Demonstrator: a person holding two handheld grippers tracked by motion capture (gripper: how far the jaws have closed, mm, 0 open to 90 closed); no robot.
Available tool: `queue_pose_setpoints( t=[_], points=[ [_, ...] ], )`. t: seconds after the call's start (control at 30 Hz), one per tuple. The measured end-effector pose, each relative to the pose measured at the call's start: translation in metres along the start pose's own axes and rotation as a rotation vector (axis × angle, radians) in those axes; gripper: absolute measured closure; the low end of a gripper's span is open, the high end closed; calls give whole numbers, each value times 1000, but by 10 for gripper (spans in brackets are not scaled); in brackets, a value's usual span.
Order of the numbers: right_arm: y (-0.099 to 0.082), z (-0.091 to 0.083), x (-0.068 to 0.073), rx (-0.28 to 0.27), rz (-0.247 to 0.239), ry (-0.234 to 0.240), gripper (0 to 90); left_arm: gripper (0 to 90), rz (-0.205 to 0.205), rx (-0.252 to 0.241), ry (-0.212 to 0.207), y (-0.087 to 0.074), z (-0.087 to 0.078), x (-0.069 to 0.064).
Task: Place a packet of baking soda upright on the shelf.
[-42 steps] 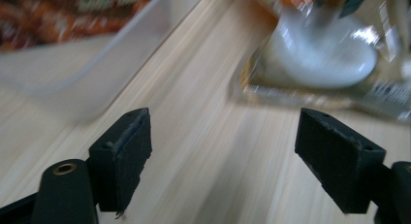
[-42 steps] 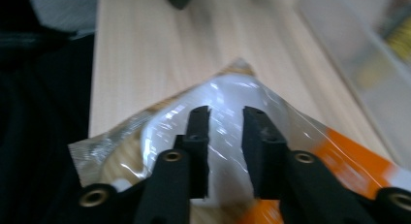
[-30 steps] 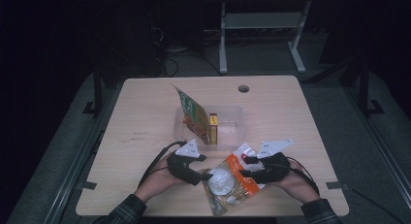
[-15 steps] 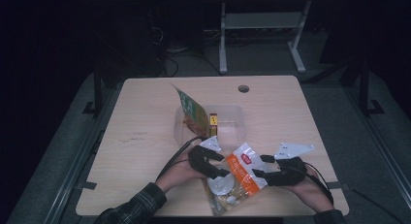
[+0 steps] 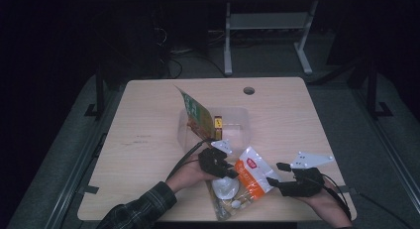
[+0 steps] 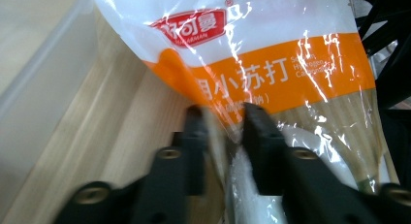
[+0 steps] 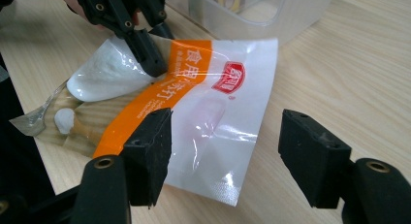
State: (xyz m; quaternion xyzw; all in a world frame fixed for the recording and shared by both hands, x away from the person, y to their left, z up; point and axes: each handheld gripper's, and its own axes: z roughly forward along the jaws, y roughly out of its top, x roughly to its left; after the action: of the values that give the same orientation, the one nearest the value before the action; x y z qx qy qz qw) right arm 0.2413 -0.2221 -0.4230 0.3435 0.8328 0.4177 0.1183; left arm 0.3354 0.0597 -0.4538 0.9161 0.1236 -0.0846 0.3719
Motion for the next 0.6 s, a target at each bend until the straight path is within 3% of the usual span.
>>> queue_pose_setpoints(
  t=[0.07, 0.2, 0.47, 0.6],
  points=[
    [0, 0, 0, -1, -1, -5, 360, 848, 26, 14, 4, 1, 2, -4],
    [0, 0, 0, -4, 1, -4, 357, 884, 73, 8, 16, 5, 1, -12],
    [2, -2, -4, -47, 29, 31, 322, 893, 90, -54, 37, 9, -10, -25],
    [4, -3, -4, -72, 36, 49, 297, 894, 94, -103, 69, 11, -21, -28]
  ],
)
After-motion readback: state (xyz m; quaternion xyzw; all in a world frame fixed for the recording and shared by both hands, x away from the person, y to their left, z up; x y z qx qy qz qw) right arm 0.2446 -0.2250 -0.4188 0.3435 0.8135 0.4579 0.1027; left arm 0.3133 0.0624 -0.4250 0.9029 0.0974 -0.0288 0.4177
